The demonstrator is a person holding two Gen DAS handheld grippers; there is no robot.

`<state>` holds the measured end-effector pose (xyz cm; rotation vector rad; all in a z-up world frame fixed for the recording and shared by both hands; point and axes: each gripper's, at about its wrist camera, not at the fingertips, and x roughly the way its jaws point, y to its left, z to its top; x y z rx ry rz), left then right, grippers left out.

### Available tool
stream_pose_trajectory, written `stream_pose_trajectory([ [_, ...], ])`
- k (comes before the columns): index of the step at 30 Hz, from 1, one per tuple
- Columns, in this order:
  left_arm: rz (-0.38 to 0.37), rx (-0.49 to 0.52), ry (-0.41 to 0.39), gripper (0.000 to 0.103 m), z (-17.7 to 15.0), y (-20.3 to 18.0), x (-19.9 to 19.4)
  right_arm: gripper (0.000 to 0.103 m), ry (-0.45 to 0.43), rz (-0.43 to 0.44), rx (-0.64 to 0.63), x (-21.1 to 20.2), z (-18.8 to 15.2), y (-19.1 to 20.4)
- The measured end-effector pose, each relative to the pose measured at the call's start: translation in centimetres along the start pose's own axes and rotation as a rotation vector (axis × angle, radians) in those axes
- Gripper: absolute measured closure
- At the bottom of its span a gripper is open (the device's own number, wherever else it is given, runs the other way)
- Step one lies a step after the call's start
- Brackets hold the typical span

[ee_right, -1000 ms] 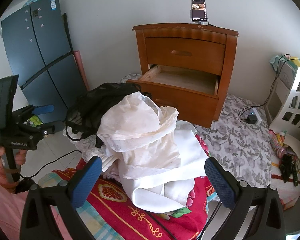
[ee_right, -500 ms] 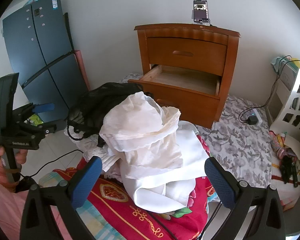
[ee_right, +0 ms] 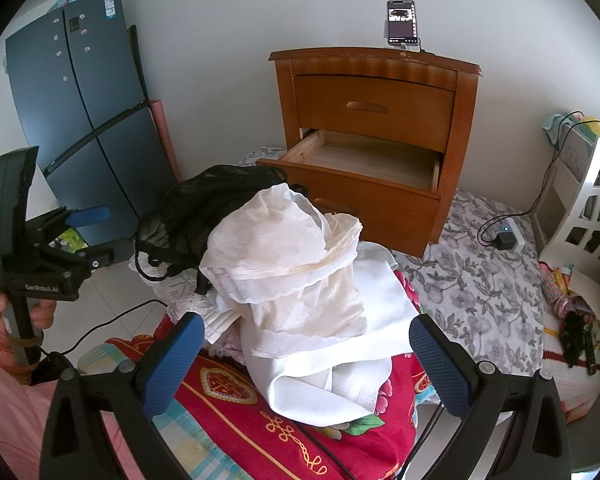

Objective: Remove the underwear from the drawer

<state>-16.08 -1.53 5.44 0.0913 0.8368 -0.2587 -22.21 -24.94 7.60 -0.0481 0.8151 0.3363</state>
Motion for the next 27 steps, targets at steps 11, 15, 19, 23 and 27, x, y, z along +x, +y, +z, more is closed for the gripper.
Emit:
stream_pose_trajectory([
  [11,0.004,-0.001,-0.002,0.003,-0.10,-0.13,-0.03,0.000,0.001,0.001,0.000,0.03,-0.01,0.12],
  [15,0.007,-0.001,-0.002,0.003,-0.06,-0.12,-0.03,0.000,0.001,0.000,0.000,0.04,-0.02,0.15],
  [19,0.011,-0.004,-0.004,0.003,-0.07,-0.08,-0.11,0.000,0.000,0.000,0.000,0.02,-0.02,0.15],
  [23,0.010,-0.001,-0.002,0.003,-0.09,-0.07,-0.07,0.000,0.001,0.000,0.000,0.03,-0.01,0.17],
  [27,0.010,-0.001,-0.003,0.003,-0.09,-0.08,-0.07,0.000,0.001,0.000,0.000,0.03,-0.02,0.22],
])
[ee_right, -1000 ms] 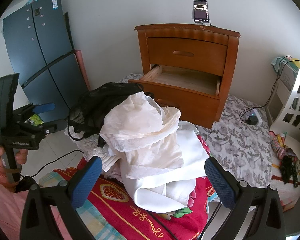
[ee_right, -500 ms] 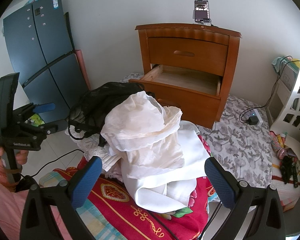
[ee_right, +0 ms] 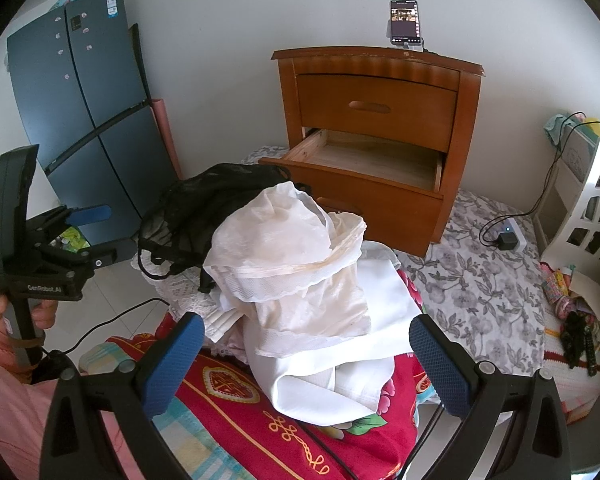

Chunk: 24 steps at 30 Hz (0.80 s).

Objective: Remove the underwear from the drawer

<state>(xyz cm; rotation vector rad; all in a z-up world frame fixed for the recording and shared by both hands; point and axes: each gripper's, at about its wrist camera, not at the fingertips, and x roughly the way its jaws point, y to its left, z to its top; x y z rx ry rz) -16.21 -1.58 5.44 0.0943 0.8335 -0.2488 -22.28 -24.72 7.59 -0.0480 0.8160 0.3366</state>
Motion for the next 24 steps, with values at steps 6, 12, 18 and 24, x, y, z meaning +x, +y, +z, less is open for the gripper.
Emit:
stream_pose_trajectory([
  [6,0.000,-0.001,0.000,0.003,0.01,0.00,0.02,0.000,-0.001,-0.001,0.000,0.01,0.01,0.04],
  [12,0.007,-0.002,0.005,0.003,-0.11,-0.01,0.02,0.000,0.000,0.000,0.000,0.00,0.01,0.03],
  [18,0.010,-0.009,0.009,0.003,-0.19,-0.01,0.10,0.000,0.000,0.000,0.000,-0.01,0.01,-0.03],
  [24,0.020,-0.005,0.014,0.003,-0.24,0.00,0.24,0.000,0.000,0.001,0.000,0.00,0.02,-0.03],
])
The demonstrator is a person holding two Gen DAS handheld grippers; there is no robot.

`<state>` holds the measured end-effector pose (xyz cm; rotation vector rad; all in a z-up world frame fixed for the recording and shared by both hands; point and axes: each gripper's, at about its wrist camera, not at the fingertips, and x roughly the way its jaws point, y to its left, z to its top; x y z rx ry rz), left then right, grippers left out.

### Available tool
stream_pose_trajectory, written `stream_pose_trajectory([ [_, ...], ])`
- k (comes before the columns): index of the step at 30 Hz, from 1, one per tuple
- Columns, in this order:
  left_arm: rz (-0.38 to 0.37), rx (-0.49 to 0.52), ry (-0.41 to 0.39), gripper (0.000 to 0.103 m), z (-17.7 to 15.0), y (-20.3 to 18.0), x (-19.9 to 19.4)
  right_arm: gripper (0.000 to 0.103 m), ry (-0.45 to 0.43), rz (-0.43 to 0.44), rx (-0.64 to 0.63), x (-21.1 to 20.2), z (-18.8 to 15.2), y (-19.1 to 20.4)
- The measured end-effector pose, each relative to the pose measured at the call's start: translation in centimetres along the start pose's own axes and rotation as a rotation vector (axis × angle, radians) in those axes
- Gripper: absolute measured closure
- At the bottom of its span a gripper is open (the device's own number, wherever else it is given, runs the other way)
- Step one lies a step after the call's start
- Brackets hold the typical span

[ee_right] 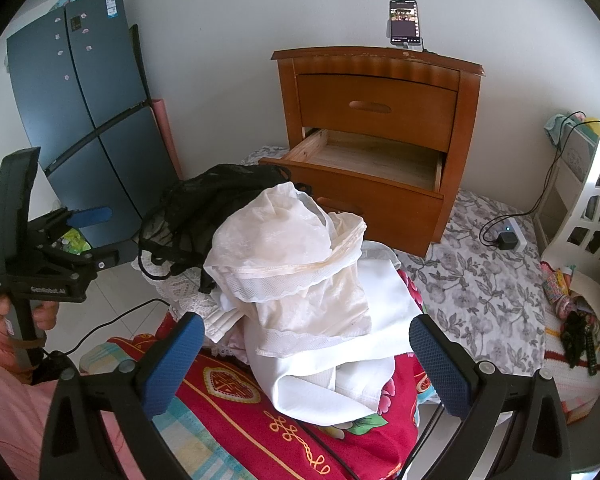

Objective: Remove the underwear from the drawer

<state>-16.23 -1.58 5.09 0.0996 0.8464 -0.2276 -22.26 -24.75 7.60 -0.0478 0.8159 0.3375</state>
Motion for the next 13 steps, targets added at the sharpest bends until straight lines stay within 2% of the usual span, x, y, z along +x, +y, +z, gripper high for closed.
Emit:
stream_pose_trajectory([
  [13,0.004,0.002,-0.004,0.003,-0.09,-0.43,-0.24,0.000,0.000,-0.001,-0.001,0.00,0.01,0.05],
])
